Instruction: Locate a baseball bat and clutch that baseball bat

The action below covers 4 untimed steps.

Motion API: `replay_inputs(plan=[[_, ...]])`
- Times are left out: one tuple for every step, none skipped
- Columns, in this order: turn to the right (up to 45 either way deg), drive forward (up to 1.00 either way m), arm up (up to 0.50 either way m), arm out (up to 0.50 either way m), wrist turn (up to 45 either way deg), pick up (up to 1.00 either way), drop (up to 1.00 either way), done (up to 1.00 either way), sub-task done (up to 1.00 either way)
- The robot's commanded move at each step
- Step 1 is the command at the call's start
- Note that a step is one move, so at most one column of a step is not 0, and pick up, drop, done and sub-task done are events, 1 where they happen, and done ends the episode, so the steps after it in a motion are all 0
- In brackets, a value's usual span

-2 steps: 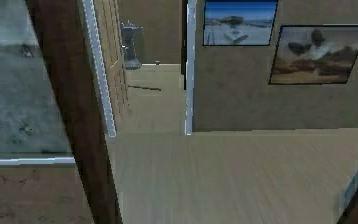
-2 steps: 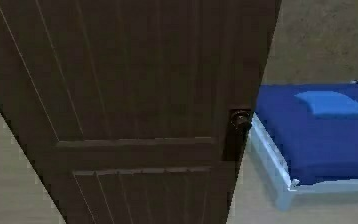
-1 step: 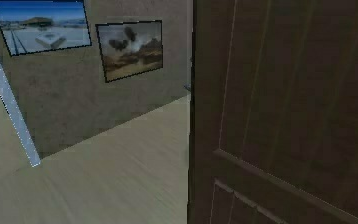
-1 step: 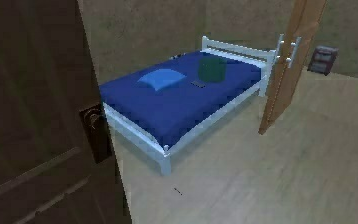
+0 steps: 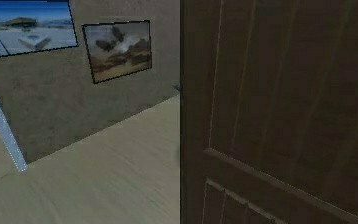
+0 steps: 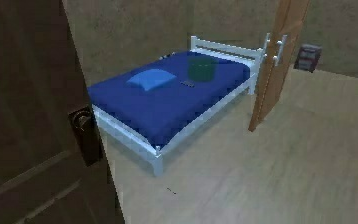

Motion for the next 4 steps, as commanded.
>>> replay_inputs(plan=[[0.0, 0.30, 0.00, 0.00, 0.0, 0.00, 0.00, 0.00, 0.00], [-45.0, 0.00, 0.00, 0.00, 0.0, 0.00, 0.00, 0.00, 0.00], [-18.0, 0.00, 0.00, 0.00, 0.0, 0.00, 0.00, 0.00, 0.00], [0.0, 0.60, 0.00, 0.00, 0.0, 0.00, 0.00, 0.00, 0.00]])
